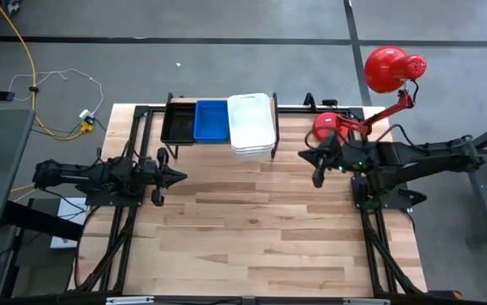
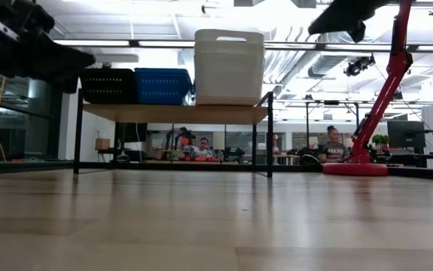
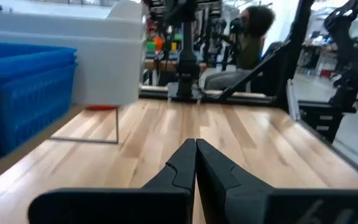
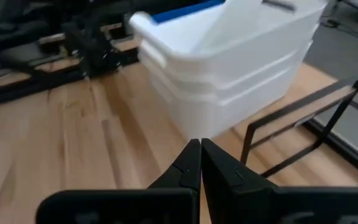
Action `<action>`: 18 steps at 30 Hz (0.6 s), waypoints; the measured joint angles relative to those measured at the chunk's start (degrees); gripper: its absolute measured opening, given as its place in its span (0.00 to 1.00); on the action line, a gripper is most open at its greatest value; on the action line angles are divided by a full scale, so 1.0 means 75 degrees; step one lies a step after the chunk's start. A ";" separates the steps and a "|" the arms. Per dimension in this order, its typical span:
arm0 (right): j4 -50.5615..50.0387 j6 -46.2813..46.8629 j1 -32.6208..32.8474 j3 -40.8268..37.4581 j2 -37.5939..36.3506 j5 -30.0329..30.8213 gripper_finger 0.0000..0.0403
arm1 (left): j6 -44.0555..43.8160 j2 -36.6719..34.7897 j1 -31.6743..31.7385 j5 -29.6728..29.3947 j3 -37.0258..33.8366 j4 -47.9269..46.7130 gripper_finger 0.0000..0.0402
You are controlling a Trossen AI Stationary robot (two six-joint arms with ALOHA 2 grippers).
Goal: Stack baskets on shelf by color
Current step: Return to Home Position
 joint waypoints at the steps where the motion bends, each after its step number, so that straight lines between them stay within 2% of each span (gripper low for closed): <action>1: 0.0004 0.0005 0.0105 -0.0168 -0.0123 -0.0002 0.00 | -0.0026 -0.0087 -0.0021 -0.0085 0.0003 -0.0162 0.00; 6: 0.0111 0.0357 0.0471 -0.1341 -0.1140 -0.0027 0.00 | 0.0242 -0.0281 -0.0046 -0.0122 0.0017 0.0129 0.00; 10: 0.0533 0.0414 0.0395 -0.2185 -0.2246 -0.0057 0.00 | 0.0585 -0.0282 -0.0046 -0.0143 0.0020 -0.0055 0.00; 15: 0.1366 0.0264 0.0108 -0.3075 -0.3500 -0.0703 0.00 | 0.0397 -0.0263 -0.0046 -0.0143 0.0020 -0.0153 0.00; 18: 0.1397 0.0221 0.0024 -0.3455 -0.3966 -0.0894 0.00 | 0.0348 -0.0262 -0.0046 -0.0145 0.0020 -0.0157 0.00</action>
